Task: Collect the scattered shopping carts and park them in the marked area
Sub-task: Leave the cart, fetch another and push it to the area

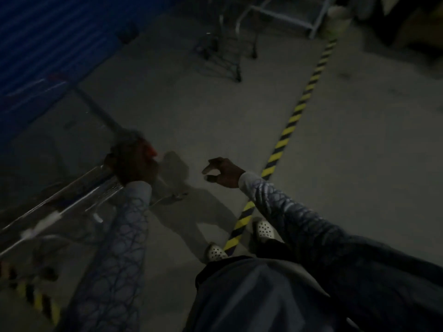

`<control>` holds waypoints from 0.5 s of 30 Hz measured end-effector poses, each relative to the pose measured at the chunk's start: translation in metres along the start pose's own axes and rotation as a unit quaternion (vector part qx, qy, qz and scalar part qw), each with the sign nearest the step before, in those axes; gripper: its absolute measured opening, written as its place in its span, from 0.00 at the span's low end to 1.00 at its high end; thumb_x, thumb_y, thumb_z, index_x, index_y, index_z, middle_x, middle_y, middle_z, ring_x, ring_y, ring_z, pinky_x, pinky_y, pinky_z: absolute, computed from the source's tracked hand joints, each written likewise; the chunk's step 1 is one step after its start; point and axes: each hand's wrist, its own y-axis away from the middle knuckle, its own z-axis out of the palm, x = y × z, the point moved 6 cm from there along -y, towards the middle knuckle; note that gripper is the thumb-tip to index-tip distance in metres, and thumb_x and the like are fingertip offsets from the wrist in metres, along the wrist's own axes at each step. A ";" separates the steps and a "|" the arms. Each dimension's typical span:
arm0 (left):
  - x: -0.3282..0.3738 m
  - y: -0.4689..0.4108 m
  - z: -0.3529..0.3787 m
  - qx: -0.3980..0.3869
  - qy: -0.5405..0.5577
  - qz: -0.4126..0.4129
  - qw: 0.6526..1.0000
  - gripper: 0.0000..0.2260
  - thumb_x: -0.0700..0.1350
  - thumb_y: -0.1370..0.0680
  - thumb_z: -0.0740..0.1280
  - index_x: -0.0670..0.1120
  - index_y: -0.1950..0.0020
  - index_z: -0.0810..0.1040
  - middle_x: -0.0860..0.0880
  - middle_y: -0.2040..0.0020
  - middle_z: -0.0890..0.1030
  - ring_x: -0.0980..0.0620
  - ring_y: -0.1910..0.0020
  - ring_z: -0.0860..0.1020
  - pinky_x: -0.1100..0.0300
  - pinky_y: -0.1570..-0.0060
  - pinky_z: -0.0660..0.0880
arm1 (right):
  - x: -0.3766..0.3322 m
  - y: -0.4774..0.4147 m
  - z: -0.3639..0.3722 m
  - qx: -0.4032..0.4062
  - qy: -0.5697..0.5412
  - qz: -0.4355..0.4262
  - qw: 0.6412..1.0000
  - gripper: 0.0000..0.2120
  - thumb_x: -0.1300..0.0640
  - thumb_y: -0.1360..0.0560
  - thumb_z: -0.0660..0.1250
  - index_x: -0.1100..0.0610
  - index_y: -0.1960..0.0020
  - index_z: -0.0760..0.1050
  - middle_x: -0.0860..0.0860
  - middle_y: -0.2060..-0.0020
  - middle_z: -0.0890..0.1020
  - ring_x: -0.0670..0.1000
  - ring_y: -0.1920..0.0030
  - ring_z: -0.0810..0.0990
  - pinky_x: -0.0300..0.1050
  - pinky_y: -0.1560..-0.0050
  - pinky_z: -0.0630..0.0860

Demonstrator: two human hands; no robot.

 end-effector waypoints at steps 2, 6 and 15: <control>0.058 0.010 0.012 -0.015 0.068 0.066 0.995 0.11 0.42 0.33 0.69 0.50 0.51 0.81 0.42 0.46 0.78 0.39 0.42 0.72 0.47 0.38 0.60 | 0.034 0.022 -0.028 0.053 -0.030 0.018 0.998 0.14 0.53 0.20 0.67 0.55 0.36 0.80 0.57 0.25 0.66 0.55 0.24 0.61 0.43 0.28 0.56; 0.174 0.028 0.037 -0.059 0.132 0.165 0.976 0.13 0.44 0.34 0.67 0.50 0.50 0.81 0.46 0.48 0.79 0.41 0.40 0.72 0.47 0.37 0.61 | 0.104 0.067 -0.083 0.170 -0.119 0.086 0.974 0.10 0.57 0.21 0.68 0.59 0.42 0.82 0.56 0.33 0.77 0.55 0.31 0.72 0.38 0.34 0.65; 0.290 0.045 0.073 -0.169 0.160 0.239 0.943 0.20 0.56 0.28 0.69 0.50 0.38 0.79 0.49 0.36 0.78 0.44 0.33 0.67 0.50 0.34 0.57 | 0.206 0.137 -0.139 0.269 -0.137 0.164 0.939 0.13 0.51 0.20 0.68 0.56 0.41 0.82 0.56 0.36 0.79 0.56 0.36 0.76 0.43 0.40 0.69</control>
